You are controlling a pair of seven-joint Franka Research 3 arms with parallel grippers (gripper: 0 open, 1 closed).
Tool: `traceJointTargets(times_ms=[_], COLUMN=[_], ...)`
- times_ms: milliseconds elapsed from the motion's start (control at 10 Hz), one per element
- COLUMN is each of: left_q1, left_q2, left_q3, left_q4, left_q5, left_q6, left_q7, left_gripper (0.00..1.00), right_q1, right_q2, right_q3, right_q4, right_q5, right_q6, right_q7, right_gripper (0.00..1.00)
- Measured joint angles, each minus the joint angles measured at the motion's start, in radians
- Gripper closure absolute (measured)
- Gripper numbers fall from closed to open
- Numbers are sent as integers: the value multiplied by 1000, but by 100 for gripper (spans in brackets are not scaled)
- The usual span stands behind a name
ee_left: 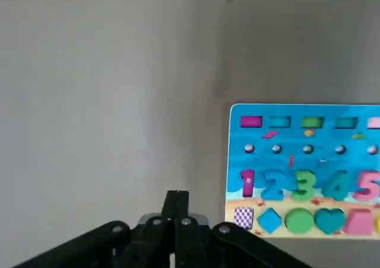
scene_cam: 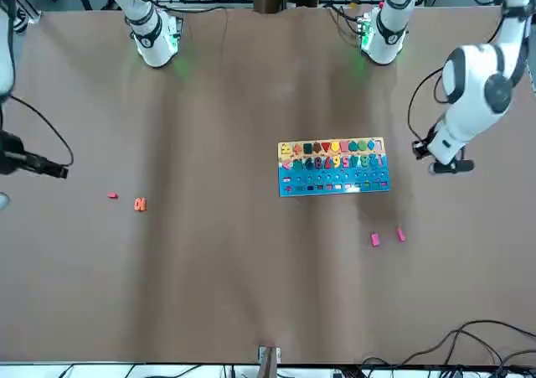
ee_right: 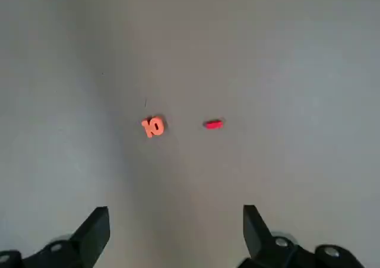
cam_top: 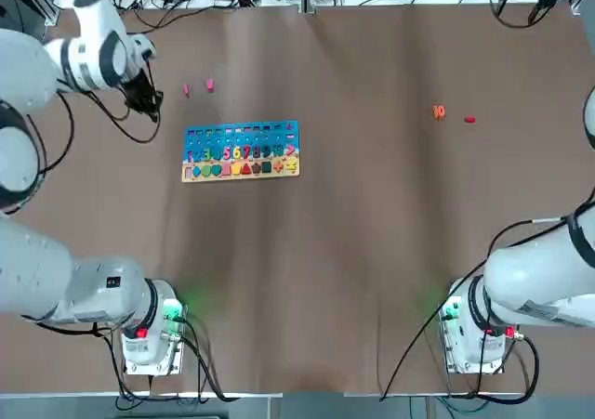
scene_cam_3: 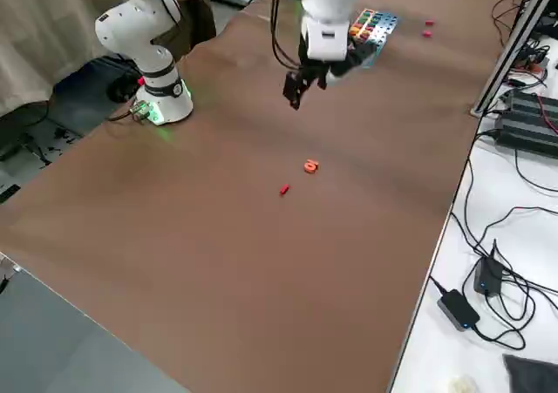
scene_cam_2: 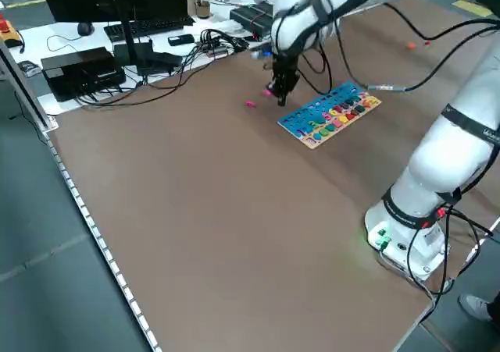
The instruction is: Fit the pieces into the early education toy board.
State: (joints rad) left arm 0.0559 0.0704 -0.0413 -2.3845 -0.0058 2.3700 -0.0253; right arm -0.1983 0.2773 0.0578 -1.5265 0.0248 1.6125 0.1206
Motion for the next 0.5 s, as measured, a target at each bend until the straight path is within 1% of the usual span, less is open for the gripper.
traceJointTargets(times_ms=[200,300,400,500], left_q1=[-5,-9,-16,-20], left_q2=[101,141,171,187], left_q3=[-6,-8,-8,-10], left_q4=[-23,-37,-44,-49], left_q5=[0,0,0,0], left_q6=[125,184,213,221], left_q7=[0,0,-2,-3], left_gripper=[99,99,99,99], right_q1=[-6,-2,9,22], right_q2=[86,113,123,125], right_q3=[-2,1,6,9], right_q4=[-18,-41,-81,-139], right_q5=[52,60,62,63], right_q6=[44,105,181,270], right_q7=[0,0,0,0], right_gripper=[1,1,1,1])
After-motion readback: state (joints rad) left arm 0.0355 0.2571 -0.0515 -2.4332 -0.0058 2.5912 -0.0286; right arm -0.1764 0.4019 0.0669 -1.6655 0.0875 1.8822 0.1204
